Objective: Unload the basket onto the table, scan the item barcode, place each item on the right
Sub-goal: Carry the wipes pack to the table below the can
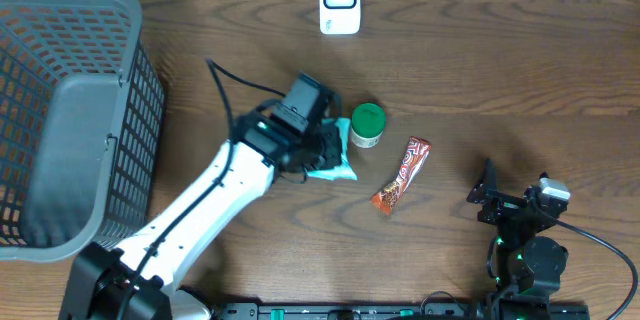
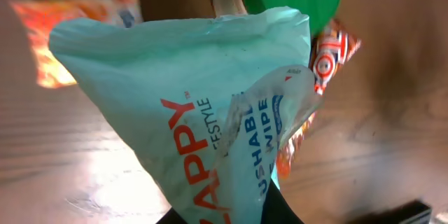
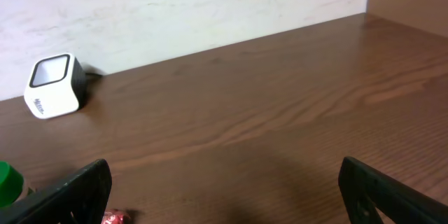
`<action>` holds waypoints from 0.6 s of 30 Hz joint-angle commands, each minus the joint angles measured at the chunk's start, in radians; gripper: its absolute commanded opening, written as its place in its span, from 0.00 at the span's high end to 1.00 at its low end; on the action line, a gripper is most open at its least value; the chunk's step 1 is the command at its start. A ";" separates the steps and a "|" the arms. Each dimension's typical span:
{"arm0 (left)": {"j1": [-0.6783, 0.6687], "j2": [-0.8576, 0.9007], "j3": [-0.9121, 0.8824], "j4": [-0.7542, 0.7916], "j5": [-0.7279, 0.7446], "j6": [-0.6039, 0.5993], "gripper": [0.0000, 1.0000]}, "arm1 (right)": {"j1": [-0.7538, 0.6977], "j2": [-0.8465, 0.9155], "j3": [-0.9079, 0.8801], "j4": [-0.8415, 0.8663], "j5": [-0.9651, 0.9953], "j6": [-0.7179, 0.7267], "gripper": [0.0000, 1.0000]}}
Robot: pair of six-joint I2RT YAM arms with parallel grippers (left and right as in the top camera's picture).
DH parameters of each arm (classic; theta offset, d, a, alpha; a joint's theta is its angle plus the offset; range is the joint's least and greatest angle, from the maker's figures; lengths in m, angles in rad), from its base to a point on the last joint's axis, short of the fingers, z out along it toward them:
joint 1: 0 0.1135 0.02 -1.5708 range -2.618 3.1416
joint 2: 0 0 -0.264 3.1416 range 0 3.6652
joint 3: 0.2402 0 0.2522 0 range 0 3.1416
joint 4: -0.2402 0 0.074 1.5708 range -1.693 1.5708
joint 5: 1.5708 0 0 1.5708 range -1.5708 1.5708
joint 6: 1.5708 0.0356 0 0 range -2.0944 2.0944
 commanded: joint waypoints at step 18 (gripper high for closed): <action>-0.041 -0.021 -0.231 0.269 -0.033 -0.025 0.04 | -0.004 -0.003 -0.001 -0.004 0.002 -0.011 0.01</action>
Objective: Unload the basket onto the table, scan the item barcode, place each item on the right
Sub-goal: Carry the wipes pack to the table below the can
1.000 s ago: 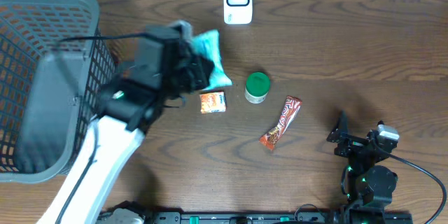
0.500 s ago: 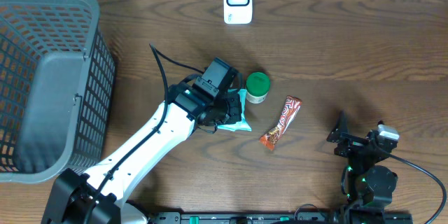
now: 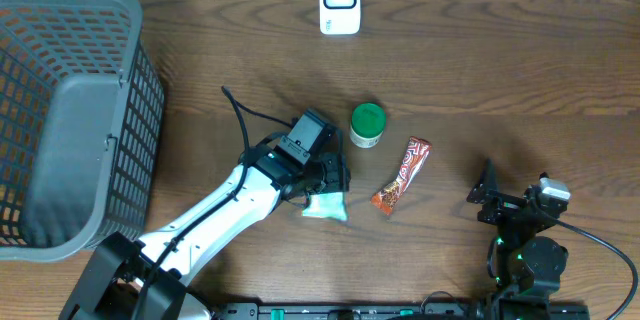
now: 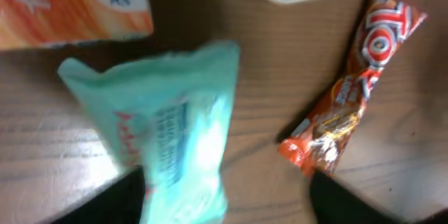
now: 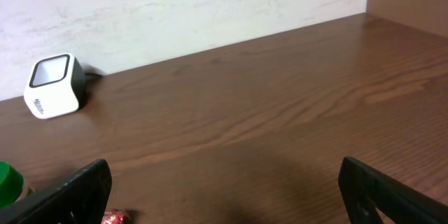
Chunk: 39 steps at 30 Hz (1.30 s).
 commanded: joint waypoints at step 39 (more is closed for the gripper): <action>-0.074 0.101 -0.012 0.178 0.013 -0.021 0.93 | -0.004 -0.003 -0.001 -0.004 0.002 -0.011 0.01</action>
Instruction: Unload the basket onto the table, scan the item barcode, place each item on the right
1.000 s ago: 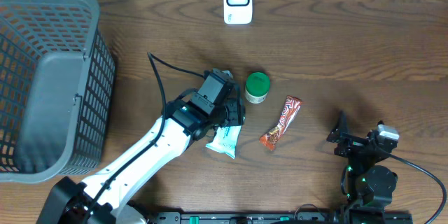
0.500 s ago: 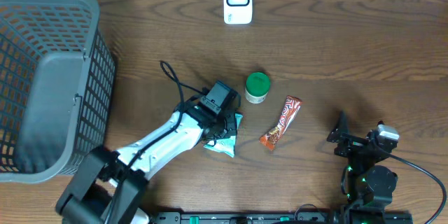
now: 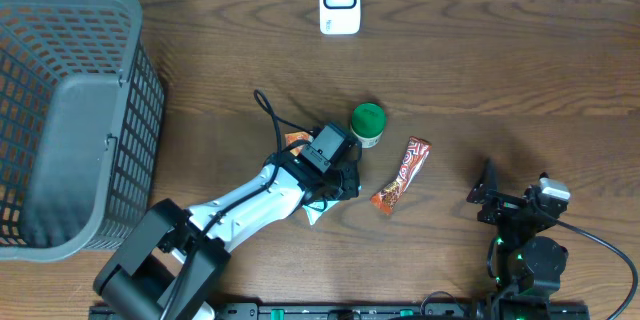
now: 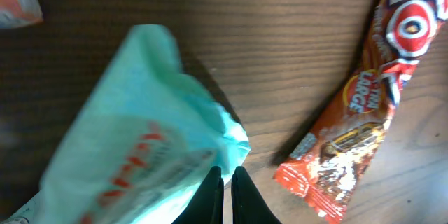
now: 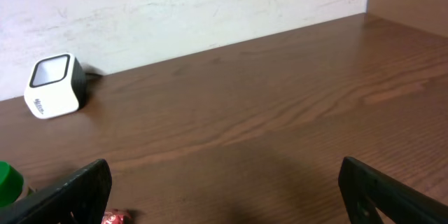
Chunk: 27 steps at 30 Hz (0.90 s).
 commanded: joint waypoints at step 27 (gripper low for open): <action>0.015 -0.145 -0.037 -0.379 -0.684 -0.358 0.92 | -0.004 -0.003 -0.001 -0.004 0.002 -0.011 0.01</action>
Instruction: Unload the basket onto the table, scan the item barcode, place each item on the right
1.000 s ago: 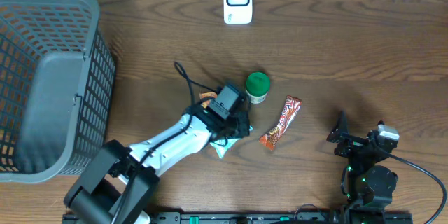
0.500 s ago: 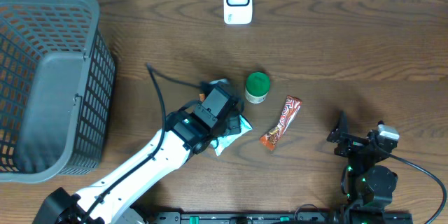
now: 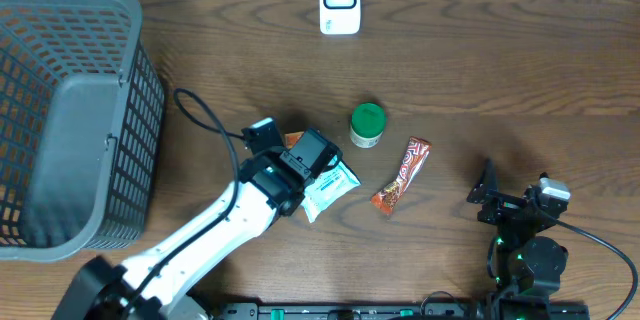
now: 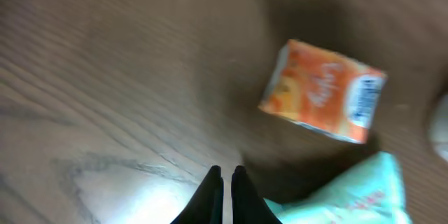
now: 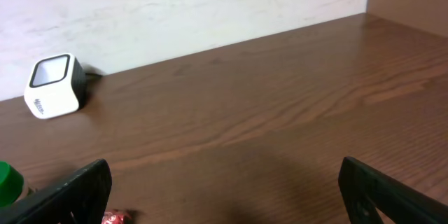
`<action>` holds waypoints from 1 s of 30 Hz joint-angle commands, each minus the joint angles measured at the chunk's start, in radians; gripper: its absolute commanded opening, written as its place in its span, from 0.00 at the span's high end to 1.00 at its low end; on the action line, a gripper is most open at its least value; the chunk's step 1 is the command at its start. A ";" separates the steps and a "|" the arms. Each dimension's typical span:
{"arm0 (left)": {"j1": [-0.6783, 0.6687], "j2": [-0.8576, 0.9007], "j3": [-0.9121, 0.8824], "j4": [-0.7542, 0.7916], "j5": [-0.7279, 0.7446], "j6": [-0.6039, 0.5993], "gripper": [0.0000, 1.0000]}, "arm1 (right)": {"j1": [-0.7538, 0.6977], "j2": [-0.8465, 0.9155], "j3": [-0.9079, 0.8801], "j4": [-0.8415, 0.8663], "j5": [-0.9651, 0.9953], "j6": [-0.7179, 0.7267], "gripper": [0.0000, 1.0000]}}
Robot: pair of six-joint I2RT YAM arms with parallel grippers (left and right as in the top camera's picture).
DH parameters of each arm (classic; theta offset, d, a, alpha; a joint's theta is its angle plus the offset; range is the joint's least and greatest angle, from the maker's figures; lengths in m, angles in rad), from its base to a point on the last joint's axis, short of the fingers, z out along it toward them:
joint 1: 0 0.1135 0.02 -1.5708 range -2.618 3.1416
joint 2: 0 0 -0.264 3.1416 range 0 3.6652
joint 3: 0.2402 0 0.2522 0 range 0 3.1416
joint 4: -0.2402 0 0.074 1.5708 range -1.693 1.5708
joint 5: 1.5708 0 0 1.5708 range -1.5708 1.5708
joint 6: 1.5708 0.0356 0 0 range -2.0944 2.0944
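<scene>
The mint-green wipes pack lies on the table, its corner also at the lower right of the left wrist view. My left gripper is shut with nothing in it, over bare wood left of the pack. An orange packet lies ahead of it, partly under the arm in the overhead view. The white barcode scanner stands at the far edge, also seen from the right wrist. My right gripper rests open at the front right.
A green-lidded jar and a red-orange candy bar lie right of the wipes pack. A large grey mesh basket fills the left side. The left arm's black cable loops over the table behind the wrist.
My shut left gripper has moved left, from the pack's end beside the candy bar to bare wood near the orange packet. The wipes pack now lies uncovered, a little farther right.
My left gripper first held the wipes pack raised beside the jar. Then its fingers were spread wide with the pack down on the table. Later they were shut and empty at the pack's end, and now they are left of it. The right arm stayed still.
</scene>
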 commanded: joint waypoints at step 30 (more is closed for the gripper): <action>0.003 0.055 -0.043 0.099 0.420 -0.050 0.93 | -0.004 -0.003 -0.001 -0.004 0.002 -0.011 0.01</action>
